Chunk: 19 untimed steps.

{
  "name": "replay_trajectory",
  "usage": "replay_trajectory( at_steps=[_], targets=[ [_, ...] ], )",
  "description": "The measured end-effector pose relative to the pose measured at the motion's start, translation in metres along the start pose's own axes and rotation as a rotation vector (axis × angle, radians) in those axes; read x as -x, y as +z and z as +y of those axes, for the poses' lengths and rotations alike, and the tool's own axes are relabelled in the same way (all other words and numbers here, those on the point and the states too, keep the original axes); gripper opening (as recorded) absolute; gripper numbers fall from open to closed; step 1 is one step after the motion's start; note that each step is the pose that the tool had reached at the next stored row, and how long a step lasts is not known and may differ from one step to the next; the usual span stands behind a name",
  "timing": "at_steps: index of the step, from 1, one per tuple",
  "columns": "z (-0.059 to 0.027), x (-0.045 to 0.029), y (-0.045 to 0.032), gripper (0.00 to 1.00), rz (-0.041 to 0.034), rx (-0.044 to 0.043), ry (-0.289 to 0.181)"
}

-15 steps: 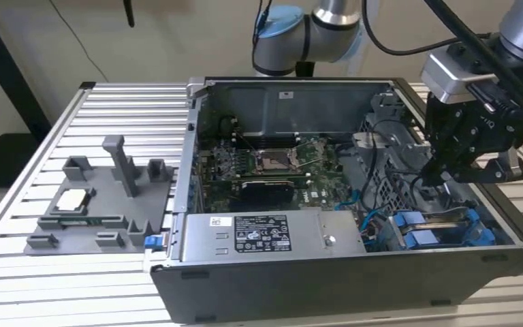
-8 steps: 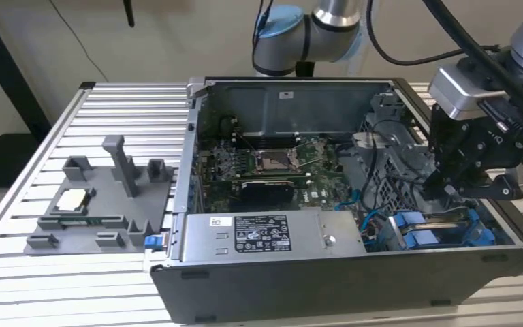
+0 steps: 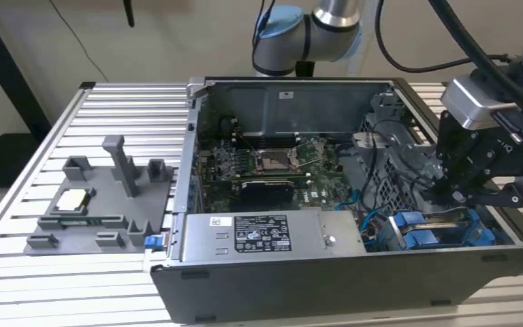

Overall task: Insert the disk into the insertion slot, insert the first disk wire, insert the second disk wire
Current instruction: 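Insert the first disk wire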

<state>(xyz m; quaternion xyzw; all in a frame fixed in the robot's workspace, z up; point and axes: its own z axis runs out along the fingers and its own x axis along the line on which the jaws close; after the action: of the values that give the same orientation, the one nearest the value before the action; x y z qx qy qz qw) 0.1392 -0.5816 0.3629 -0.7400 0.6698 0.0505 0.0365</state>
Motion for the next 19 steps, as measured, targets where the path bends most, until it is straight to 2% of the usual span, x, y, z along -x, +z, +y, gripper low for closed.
replay_trajectory(
  at_steps=[5, 7, 10, 13, 19],
  targets=[
    [-0.0190, -0.0023, 0.0026, 0.20, -0.0001, 0.0014, 0.000],
    [-0.0237, -0.0029, 0.0046, 0.20, -0.0007, 0.0041, 0.001],
    [-0.0242, -0.0036, 0.0092, 0.20, -0.0011, 0.0040, 0.021],
    [-0.0244, -0.0041, 0.0137, 0.20, -0.0017, -0.0004, 0.064],
    [-0.0244, -0.0047, 0.0187, 0.20, -0.0029, -0.0021, 0.122]
  ],
)
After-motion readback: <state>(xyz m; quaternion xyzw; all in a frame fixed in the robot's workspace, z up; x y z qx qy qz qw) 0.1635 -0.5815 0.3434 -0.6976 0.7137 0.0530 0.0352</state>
